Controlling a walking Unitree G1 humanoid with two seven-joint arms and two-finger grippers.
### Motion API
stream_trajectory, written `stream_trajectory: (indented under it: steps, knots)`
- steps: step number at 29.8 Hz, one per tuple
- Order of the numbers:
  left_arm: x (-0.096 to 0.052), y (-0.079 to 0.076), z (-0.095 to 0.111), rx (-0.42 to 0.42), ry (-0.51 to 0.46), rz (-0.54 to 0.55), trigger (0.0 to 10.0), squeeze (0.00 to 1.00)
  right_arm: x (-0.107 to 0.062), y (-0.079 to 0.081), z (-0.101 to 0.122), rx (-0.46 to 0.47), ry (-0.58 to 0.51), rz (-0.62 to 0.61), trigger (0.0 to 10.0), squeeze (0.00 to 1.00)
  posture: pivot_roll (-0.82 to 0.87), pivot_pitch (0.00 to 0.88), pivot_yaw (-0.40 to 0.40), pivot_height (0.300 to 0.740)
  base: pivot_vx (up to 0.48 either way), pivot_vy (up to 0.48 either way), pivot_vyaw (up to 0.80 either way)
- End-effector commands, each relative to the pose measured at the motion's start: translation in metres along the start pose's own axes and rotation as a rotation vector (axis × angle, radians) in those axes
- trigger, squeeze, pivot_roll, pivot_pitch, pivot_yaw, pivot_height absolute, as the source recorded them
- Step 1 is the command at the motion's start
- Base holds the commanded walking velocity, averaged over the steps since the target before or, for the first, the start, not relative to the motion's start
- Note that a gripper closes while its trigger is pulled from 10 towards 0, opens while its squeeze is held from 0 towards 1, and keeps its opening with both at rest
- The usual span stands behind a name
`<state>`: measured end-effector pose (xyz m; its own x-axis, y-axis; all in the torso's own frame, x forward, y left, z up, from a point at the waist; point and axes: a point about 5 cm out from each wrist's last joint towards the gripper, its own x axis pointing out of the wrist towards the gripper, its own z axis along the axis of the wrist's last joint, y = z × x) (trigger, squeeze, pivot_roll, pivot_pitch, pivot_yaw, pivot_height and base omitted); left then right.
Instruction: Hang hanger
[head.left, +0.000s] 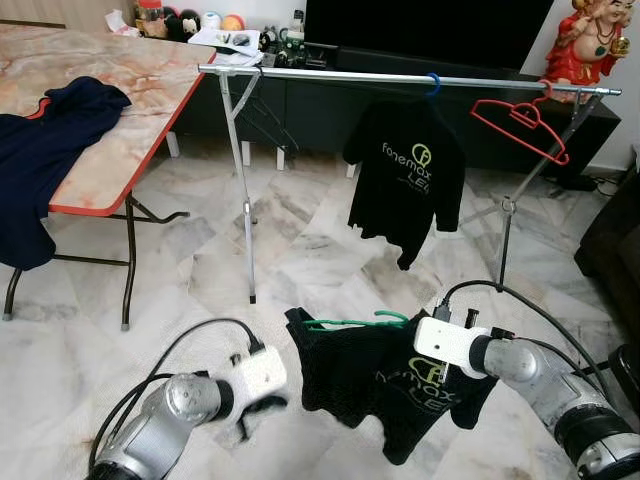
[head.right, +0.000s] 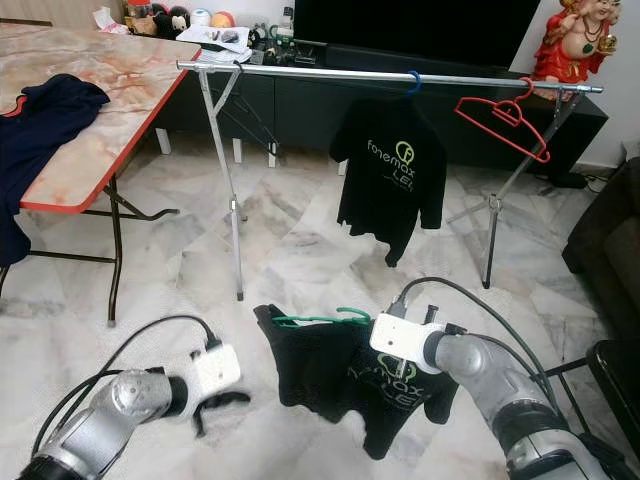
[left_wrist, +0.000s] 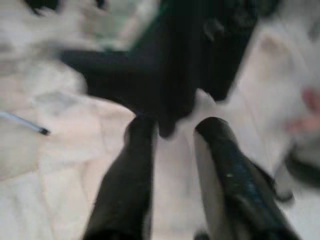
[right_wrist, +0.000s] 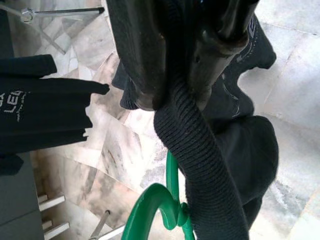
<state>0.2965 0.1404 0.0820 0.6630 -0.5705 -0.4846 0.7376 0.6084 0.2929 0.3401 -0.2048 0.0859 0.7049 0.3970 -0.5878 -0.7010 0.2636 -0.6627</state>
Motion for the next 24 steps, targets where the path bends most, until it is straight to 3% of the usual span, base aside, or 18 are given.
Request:
stream_trajectory:
  steps: [1, 4, 5, 6, 7, 9, 10, 11, 13, 15, 18, 19, 24]
  knots:
    - [-0.001, 0.005, -0.001, -0.055, -0.005, 0.036, 10.0, 1.0, -0.003, 0.0, -0.003, -0.007, 0.0, -0.01, 10.0, 0.0, 0.04, 0.112, -0.124, 0.74, 0.0, 0.0, 0.0]
    - [0.0, 0.016, 0.007, -0.229, -0.068, 0.137, 10.0, 1.0, -0.001, 0.005, -0.003, -0.021, -0.001, -0.001, 10.0, 0.0, 0.04, 0.112, -0.123, 0.74, 0.0, 0.0, 0.0]
    - [0.001, 0.019, 0.009, -0.33, -0.082, 0.162, 10.0, 1.0, 0.0, 0.006, -0.001, -0.023, -0.006, 0.0, 10.0, 0.0, 0.04, 0.111, -0.122, 0.74, 0.0, 0.0, 0.0]
    - [0.001, 0.019, 0.009, -0.33, -0.082, 0.162, 10.0, 1.0, 0.0, 0.006, -0.001, -0.023, -0.006, 0.0, 10.0, 0.0, 0.04, 0.111, -0.122, 0.74, 0.0, 0.0, 0.0]
    - [0.003, 0.018, 0.008, -0.404, -0.072, 0.167, 10.0, 1.0, 0.001, 0.006, 0.0, -0.025, -0.009, 0.0, 10.0, 0.0, 0.04, 0.111, -0.122, 0.74, 0.0, 0.0, 0.0]
    - [0.005, 0.017, 0.006, -0.456, -0.061, 0.177, 10.0, 1.0, 0.001, 0.006, 0.0, -0.027, -0.01, -0.001, 10.0, 0.0, 0.04, 0.11, -0.121, 0.74, 0.0, 0.0, 0.0]
    - [0.007, 0.017, 0.006, -0.483, -0.059, 0.193, 10.0, 0.39, 0.001, 0.006, 0.001, -0.028, -0.011, -0.002, 10.0, 0.0, 0.04, 0.11, -0.122, 0.74, 0.0, 0.0, 0.0]
    - [0.008, 0.017, 0.005, -0.517, -0.056, 0.218, 10.0, 0.0, 0.001, 0.006, 0.001, -0.03, -0.013, -0.003, 10.0, 0.0, 0.04, 0.11, -0.122, 0.74, 0.0, 0.0, 0.0]
    - [0.011, 0.017, 0.002, -0.618, -0.051, 0.251, 10.0, 0.0, 0.002, 0.006, 0.002, -0.033, -0.018, -0.005, 10.0, 0.0, 0.04, 0.11, -0.122, 0.74, 0.0, 0.0, 0.0]
    - [0.015, 0.017, -0.007, -0.826, -0.044, 0.282, 10.0, 0.0, 0.003, 0.006, 0.006, -0.038, -0.034, -0.011, 10.0, 0.0, 0.04, 0.111, -0.123, 0.74, 0.0, 0.0, 0.0]
    - [0.018, 0.014, -0.013, -0.923, -0.018, 0.298, 10.0, 0.0, 0.004, 0.007, 0.009, -0.04, -0.046, -0.012, 10.0, 0.0, 0.04, 0.111, -0.122, 0.74, 0.0, 0.0, 0.0]
    - [0.019, 0.014, -0.018, -0.996, -0.016, 0.332, 10.0, 0.0, 0.005, 0.008, 0.011, -0.039, -0.056, -0.009, 10.0, 0.0, 0.03, 0.11, -0.122, 0.74, 0.0, 0.0, 0.0]
    - [0.019, 0.017, -0.024, -1.114, -0.029, 0.383, 10.0, 0.0, 0.006, 0.01, 0.014, -0.041, -0.07, -0.002, 10.0, 0.0, 0.03, 0.111, -0.123, 0.74, 0.0, 0.0, 0.0]
